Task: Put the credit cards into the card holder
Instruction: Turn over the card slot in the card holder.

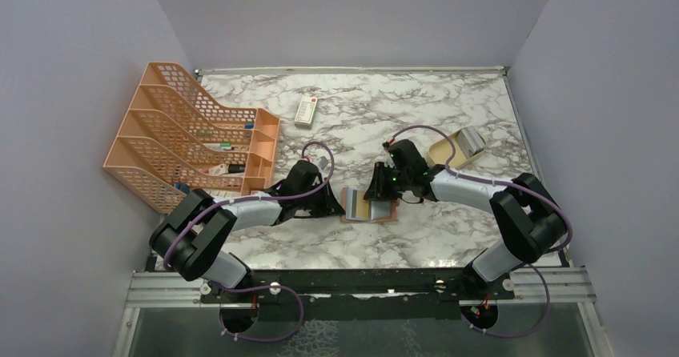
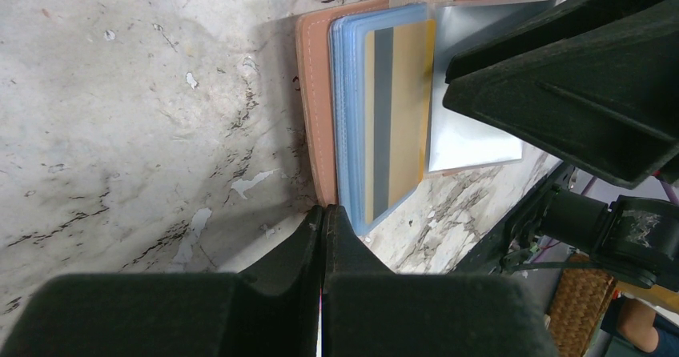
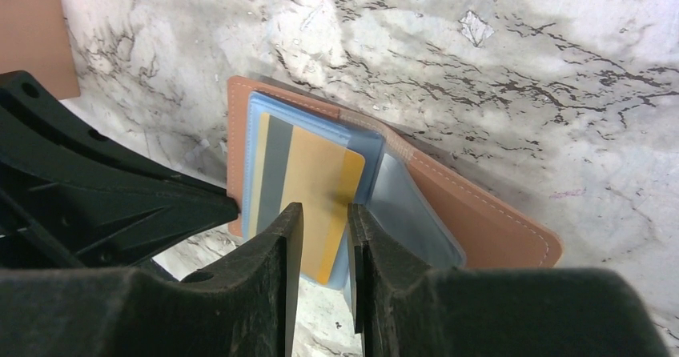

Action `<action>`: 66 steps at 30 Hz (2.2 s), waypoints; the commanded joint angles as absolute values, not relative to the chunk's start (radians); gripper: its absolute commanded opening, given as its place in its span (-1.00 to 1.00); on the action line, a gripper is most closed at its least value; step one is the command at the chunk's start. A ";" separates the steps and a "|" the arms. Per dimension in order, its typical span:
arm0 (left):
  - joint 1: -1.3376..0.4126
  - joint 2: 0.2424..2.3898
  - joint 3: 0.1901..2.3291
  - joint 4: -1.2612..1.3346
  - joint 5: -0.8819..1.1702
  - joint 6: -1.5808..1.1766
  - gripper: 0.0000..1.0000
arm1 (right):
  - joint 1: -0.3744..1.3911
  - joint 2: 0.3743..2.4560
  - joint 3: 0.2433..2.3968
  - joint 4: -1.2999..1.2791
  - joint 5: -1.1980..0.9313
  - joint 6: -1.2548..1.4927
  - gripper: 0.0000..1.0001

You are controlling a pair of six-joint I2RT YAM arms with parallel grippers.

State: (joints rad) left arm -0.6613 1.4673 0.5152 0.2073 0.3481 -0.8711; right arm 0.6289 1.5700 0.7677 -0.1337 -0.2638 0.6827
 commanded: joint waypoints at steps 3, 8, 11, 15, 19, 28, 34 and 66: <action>-0.666 1.470 0.528 0.219 0.367 -0.851 -1.00 | 0.635 1.594 0.762 -0.093 -0.262 0.676 -0.47; -0.666 1.471 0.531 0.218 0.369 -0.851 -1.00 | 0.635 1.600 0.749 -0.041 -0.305 0.685 -0.50; -0.666 1.473 0.536 0.210 0.368 -0.847 -1.00 | 0.634 1.603 0.742 -0.019 -0.321 0.690 -0.60; -0.665 1.474 0.536 0.204 0.366 -0.845 -1.00 | 0.635 1.608 0.737 -0.014 -0.327 0.689 -0.65; -0.666 1.474 0.536 0.204 0.366 -0.845 -1.00 | 0.635 1.594 0.730 -0.028 -0.313 0.686 -0.63; -0.666 1.462 0.531 0.199 0.359 -0.846 -1.00 | 0.635 1.541 0.719 -0.090 -0.246 0.695 -0.40; -0.666 1.465 0.528 0.200 0.358 -0.848 -1.00 | 0.635 1.576 0.703 -0.046 -0.288 0.703 -0.52; -0.663 1.339 0.609 0.140 0.326 -0.928 0.12 | 0.635 1.629 0.579 0.040 -0.254 0.666 -0.98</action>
State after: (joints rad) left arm -0.6613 1.3827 0.5793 0.0883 0.3206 -0.8970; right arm 0.6285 1.5837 0.6296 0.0807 -0.2897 0.7010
